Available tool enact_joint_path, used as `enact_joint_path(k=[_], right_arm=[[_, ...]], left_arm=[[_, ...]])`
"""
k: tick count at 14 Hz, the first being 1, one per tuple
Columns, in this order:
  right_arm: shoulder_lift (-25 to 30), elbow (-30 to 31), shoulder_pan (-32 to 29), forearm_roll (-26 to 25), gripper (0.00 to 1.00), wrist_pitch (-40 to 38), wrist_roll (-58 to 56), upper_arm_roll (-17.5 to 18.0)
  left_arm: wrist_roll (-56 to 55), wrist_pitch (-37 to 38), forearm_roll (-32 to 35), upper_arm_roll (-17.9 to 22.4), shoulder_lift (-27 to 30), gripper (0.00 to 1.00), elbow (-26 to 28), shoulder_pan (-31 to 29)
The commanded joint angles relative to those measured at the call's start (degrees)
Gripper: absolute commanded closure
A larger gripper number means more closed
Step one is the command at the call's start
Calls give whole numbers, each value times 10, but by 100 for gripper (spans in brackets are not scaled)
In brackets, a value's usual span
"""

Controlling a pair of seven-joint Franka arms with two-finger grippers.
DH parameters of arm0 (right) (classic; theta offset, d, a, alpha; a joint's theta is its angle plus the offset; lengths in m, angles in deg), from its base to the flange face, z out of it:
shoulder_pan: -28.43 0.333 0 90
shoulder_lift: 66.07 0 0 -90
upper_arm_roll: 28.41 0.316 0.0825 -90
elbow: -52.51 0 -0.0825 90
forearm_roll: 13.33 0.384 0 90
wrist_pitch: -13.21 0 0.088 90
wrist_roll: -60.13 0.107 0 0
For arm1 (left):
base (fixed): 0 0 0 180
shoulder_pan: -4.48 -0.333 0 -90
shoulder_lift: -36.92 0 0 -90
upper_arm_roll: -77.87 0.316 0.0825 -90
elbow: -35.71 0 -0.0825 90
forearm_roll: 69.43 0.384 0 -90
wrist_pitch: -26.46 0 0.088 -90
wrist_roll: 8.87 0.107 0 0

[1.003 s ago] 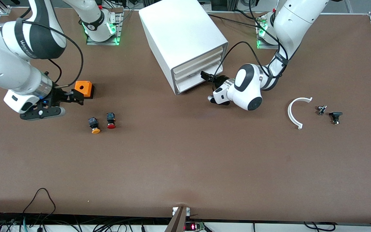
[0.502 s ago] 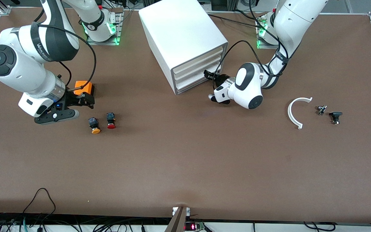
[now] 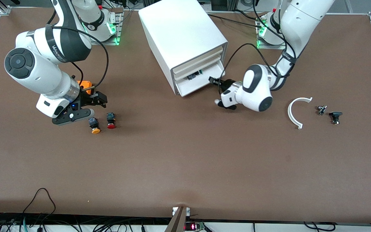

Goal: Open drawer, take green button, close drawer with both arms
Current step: 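Pull the drawer open with the left gripper while the right gripper advances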

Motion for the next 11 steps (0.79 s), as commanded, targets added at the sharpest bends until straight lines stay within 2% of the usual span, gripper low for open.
enact_joint_path(k=[1,5,6,7,9,11], right_arm=[[-9,-13,4,14,0,7,-10,2],[-28,-33,8,15,0,7,-52,10],[-36,-46,8,18,0,7,-76,10],[-40,-53,8,24,0,6,-83,10],[-43,-55,9,26,0,6,-84,12],[-52,-70,9,26,0,5,-85,33]], left_arm=[[-3,-4,9,1,11,100,-19,-42],[47,-5,9,12,-1,98,-26,-55],[47,-5,9,13,-1,70,-26,-58],[47,-6,8,13,-1,1,-26,-59],[47,-5,9,13,2,0,-32,-73],[47,-6,9,14,2,0,-33,-74]])
